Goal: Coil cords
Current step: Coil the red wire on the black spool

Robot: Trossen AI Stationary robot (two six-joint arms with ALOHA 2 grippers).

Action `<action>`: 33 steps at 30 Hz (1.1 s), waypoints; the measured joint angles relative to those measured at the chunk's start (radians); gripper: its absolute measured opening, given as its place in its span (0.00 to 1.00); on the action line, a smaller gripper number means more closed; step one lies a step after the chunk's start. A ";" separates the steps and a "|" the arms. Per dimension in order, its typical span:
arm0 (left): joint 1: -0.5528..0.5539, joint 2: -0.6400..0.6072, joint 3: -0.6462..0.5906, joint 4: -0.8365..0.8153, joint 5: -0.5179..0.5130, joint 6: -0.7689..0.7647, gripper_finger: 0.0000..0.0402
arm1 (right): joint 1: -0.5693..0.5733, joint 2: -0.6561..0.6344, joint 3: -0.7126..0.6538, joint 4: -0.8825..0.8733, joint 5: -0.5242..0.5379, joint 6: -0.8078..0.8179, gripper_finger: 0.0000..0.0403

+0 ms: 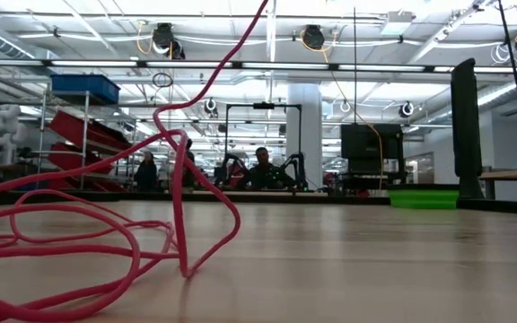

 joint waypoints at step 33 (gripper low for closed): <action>-0.107 -0.071 0.000 -0.102 -0.023 0.035 0.00 | -0.035 -0.033 0.000 -0.239 -0.337 0.086 0.00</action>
